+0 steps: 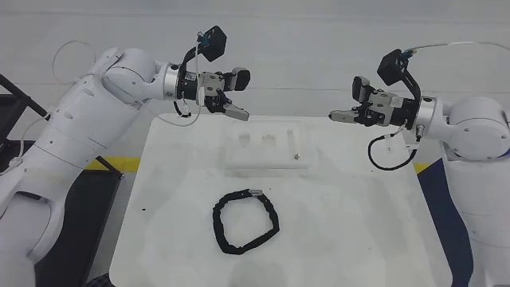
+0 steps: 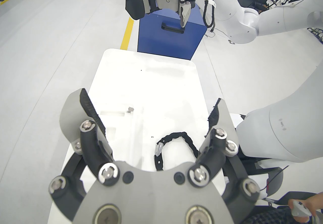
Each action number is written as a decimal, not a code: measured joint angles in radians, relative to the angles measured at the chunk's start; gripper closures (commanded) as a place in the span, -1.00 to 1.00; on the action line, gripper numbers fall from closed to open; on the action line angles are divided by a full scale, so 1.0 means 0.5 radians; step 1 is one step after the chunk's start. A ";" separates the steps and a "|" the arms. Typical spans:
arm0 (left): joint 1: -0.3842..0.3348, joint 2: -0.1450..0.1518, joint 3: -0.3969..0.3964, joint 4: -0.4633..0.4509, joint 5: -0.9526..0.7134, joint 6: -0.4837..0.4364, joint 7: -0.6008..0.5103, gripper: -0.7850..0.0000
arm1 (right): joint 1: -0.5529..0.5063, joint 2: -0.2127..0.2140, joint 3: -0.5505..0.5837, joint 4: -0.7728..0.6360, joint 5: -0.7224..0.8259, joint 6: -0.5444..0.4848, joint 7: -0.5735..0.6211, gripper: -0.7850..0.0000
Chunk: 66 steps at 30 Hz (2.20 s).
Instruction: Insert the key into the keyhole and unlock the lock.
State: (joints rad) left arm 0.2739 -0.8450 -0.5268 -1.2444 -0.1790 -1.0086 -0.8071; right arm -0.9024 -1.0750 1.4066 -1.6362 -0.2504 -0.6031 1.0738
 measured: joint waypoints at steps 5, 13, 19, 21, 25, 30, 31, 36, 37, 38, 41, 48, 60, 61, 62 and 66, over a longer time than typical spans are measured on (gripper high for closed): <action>0.000 0.000 0.000 0.000 0.000 0.000 0.000 -1.00 | 0.000 0.000 0.000 0.000 0.000 0.000 0.000 -1.00; 0.000 0.000 0.000 0.000 0.000 0.000 0.000 -1.00 | 0.000 0.000 0.000 0.000 0.000 0.000 0.000 -1.00; 0.000 0.000 0.000 0.000 0.000 0.000 0.000 -1.00 | -0.022 0.002 -0.010 -0.003 -0.035 0.015 -0.012 -1.00; 0.000 0.000 0.000 0.000 0.000 0.000 0.000 -1.00 | -0.060 0.007 -0.023 -0.003 -0.106 0.057 -0.037 -1.00; 0.000 0.000 0.000 0.000 0.000 0.000 0.000 -1.00 | -0.106 0.018 -0.067 0.009 -0.247 0.157 -0.005 -1.00; 0.000 0.000 0.000 0.000 0.000 0.000 0.000 -1.00 | -0.106 0.013 -0.212 0.089 -0.398 0.322 0.030 -1.00; 0.000 0.000 0.000 0.000 0.000 0.000 0.000 -1.00 | -0.097 0.009 -0.246 0.111 -0.422 0.347 0.028 -1.00; 0.000 0.000 0.000 0.000 0.000 0.000 0.000 -1.00 | 0.016 -0.030 -0.472 0.266 -0.509 0.527 -0.006 -1.00; 0.000 0.000 0.000 0.000 0.000 0.000 0.000 -1.00 | 0.051 -0.042 -0.529 0.302 -0.523 0.567 -0.015 -1.00; 0.000 0.000 0.000 0.000 0.000 0.000 0.000 -1.00 | 0.077 -0.052 -0.571 0.330 -0.532 0.593 -0.021 -1.00; 0.000 0.000 0.000 0.000 0.000 0.000 0.000 -1.00 | 0.166 -0.086 -0.712 0.426 -0.572 0.675 -0.027 -1.00; 0.000 0.000 0.000 0.000 0.000 0.000 0.000 -1.00 | 0.342 -0.183 -1.038 0.665 -0.641 0.869 0.000 -1.00; 0.000 0.000 0.000 0.000 0.000 0.000 0.000 -1.00 | 0.504 -0.341 -1.379 0.993 -0.574 1.050 0.030 -1.00; 0.000 0.000 0.000 0.000 0.000 0.000 0.000 -1.00 | 0.512 -0.351 -1.393 1.014 -0.565 1.061 0.029 -1.00; 0.000 0.000 0.000 0.000 0.000 0.000 0.000 -1.00 | 0.523 -0.364 -1.409 1.044 -0.548 1.077 0.026 -1.00; 0.000 0.000 0.000 0.000 0.000 0.000 0.000 -1.00 | 0.549 -0.406 -1.444 1.157 -0.470 1.122 0.013 -1.00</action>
State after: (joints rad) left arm 0.2739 -0.8450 -0.5268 -1.2444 -0.1790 -1.0086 -0.8071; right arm -0.6281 -1.2779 0.6848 -1.0577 -0.4855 -0.0421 1.0802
